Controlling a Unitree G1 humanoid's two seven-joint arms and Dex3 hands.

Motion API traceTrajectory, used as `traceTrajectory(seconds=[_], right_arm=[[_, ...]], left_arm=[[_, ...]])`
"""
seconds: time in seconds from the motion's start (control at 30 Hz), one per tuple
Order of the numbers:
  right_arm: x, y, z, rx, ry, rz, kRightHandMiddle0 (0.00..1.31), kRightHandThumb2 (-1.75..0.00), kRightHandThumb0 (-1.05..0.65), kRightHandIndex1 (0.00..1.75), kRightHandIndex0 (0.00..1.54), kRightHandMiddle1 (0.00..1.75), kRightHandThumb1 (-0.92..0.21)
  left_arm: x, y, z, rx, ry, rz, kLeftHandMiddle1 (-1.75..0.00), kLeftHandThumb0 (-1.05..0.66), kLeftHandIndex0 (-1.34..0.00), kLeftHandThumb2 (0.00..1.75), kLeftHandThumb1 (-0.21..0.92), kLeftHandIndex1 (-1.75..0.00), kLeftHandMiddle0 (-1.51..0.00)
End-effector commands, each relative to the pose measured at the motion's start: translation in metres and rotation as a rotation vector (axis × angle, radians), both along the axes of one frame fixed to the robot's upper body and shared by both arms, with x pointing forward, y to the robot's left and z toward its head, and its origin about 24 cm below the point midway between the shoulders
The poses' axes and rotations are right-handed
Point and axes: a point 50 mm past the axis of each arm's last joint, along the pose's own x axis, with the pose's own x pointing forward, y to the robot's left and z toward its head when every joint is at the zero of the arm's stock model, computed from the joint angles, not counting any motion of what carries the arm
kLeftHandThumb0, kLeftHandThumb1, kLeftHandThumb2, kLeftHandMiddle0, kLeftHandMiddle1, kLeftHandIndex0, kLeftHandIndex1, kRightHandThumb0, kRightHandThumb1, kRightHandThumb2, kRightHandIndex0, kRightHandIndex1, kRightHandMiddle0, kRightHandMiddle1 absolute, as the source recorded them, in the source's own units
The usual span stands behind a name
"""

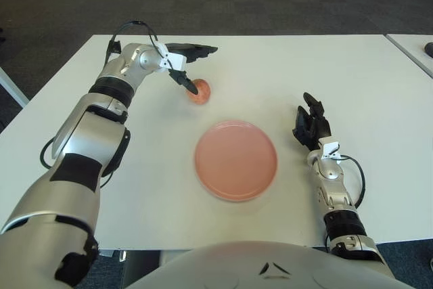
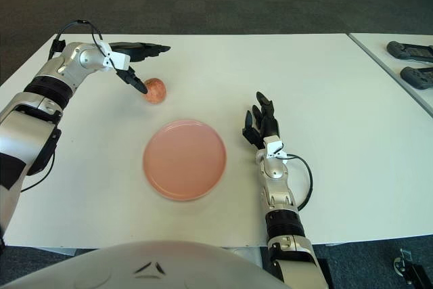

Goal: Put the apple into the plate.

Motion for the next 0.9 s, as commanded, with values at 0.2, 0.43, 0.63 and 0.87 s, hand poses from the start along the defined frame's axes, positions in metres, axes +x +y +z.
traceTrajectory(seconds=[0.2, 0.43, 0.63, 0.87], right_arm=[[-0.012, 0.003, -0.02, 0.012, 0.113, -0.012, 0.0, -0.78, -0.69, 0.01, 0.19, 0.43, -0.92], [-0.012, 0.004, -0.021, 0.011, 0.115, -0.021, 0.0, -0.79, -0.69, 0.01, 0.19, 0.45, -0.92], [-0.012, 0.004, -0.021, 0.012, 0.12, -0.024, 0.0, -0.79, -0.69, 0.01, 0.2, 0.46, -0.92], [-0.012, 0.004, -0.022, 0.019, 0.119, -0.019, 0.0, -0.8, -0.69, 0.01, 0.2, 0.47, -0.92]], left_arm=[[0.003, -0.01, -0.003, 0.237, -0.037, -0.036, 0.0, -1.0, 0.0, 0.01, 0.78, 0.0, 0.0], [0.006, -0.01, -0.014, 0.346, -0.072, 0.005, 0.0, -1.03, 0.0, 0.0, 0.77, 0.0, 0.0], [0.008, -0.011, -0.018, 0.441, -0.114, 0.009, 0.0, -1.05, 0.0, 0.01, 0.79, 0.0, 0.0], [0.009, -0.012, -0.023, 0.469, -0.136, 0.016, 0.0, -1.05, 0.0, 0.02, 0.81, 0.0, 0.0]])
